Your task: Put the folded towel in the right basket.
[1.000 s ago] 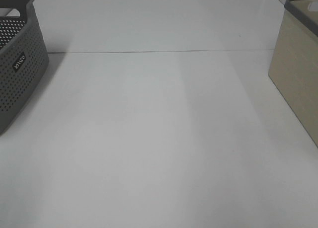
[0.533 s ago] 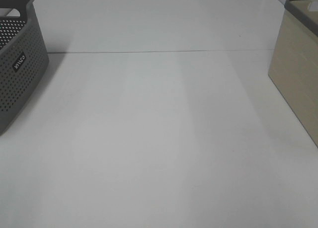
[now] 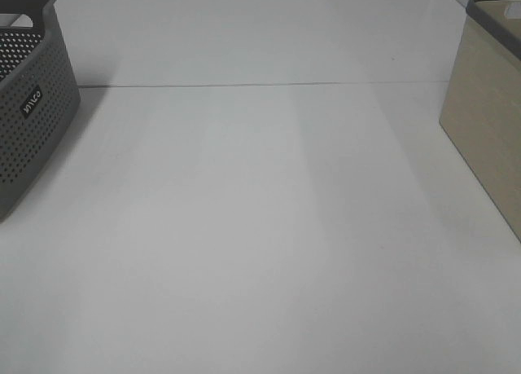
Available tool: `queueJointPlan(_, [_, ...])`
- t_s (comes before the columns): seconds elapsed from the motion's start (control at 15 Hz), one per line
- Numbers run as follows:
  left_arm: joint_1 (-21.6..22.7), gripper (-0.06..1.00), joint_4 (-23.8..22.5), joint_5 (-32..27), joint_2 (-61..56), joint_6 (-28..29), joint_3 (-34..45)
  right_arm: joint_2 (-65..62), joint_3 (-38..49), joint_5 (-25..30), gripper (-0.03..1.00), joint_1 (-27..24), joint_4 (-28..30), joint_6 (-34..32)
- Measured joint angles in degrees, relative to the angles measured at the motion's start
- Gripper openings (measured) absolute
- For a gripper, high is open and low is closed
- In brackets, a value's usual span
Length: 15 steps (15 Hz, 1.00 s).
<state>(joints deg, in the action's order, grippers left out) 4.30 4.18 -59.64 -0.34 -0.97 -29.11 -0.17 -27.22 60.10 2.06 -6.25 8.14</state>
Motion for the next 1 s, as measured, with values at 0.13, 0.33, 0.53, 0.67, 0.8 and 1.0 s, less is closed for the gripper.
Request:
queueJointPlan(0.13, [0.0,0.99,0.0,0.0,0.0,0.0,0.0,0.0,1.09,2.98,0.97,0.0,0.0,-0.97])
queueJointPlan(0.33, [0.0,0.99,0.0,0.0,0.0,0.0,0.0,0.0,1.09,2.98,0.97,0.0,0.92,-3.61])
queueJointPlan(0.53, [0.0,0.99,0.0,0.0,0.0,0.0,0.0,0.0,1.09,2.98,0.97,0.0,0.92,-3.9])
queueJointPlan(0.67, [0.0,0.99,0.0,0.0,0.0,0.0,0.0,0.0,1.09,2.98,0.97,0.0,0.92,-4.18])
queueJointPlan(0.8, [0.0,0.99,0.0,0.0,0.0,0.0,0.0,0.0,1.09,2.98,0.97,0.0,0.97,-4.41])
queueJointPlan(1.0, [0.0,0.99,0.0,0.0,0.0,0.0,0.0,0.0,1.09,2.98,0.97,0.0,0.97,-4.47])
